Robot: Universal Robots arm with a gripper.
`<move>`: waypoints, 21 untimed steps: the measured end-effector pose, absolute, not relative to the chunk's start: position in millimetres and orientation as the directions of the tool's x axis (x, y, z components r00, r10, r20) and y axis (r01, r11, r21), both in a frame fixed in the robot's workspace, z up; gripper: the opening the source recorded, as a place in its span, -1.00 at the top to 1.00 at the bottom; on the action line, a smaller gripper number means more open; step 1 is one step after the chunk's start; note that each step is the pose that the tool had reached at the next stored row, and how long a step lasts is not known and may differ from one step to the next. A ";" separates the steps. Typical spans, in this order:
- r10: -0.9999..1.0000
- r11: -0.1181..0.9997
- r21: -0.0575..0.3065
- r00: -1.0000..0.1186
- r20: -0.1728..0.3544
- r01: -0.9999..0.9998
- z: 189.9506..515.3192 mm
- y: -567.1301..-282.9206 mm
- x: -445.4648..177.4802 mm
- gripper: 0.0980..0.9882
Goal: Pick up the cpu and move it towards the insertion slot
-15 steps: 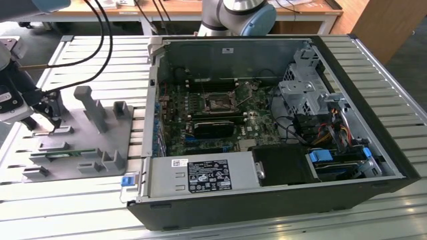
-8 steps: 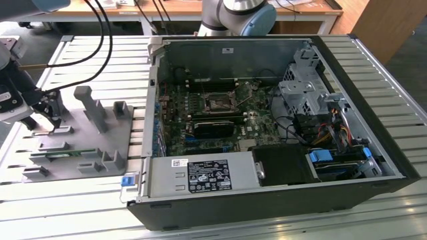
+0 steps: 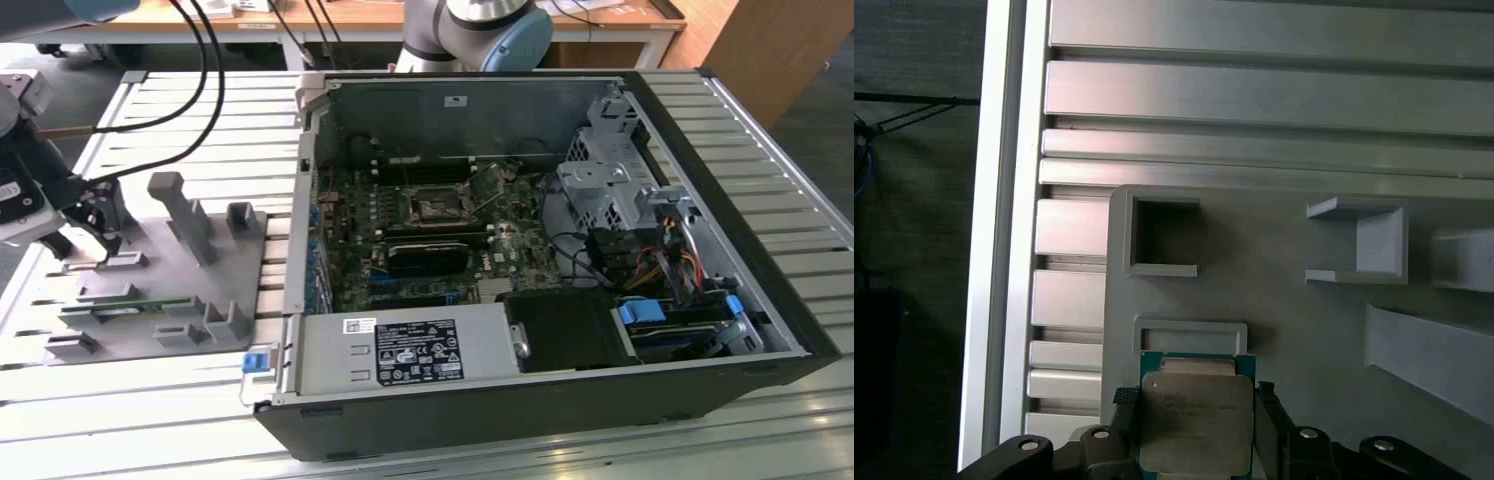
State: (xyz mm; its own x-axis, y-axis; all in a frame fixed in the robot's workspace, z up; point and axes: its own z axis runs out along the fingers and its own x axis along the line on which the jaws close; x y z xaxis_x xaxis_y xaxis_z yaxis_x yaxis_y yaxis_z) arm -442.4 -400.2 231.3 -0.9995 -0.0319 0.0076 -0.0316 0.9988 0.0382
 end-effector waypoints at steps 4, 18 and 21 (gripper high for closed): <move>-0.032 0.999 0.038 -0.999 0.008 -0.032 232.6 -400.2 -442.4 0.00; -0.032 0.999 0.038 -0.999 0.008 -0.032 236.2 -400.2 -442.4 0.00; -0.032 0.999 0.038 -0.999 0.007 -0.032 237.7 -400.2 -442.4 0.00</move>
State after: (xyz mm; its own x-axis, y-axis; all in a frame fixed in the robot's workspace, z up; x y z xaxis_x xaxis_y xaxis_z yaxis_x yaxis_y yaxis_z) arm -442.4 -400.2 237.7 -0.9995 -0.0319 0.0075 -0.0316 0.9988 0.0382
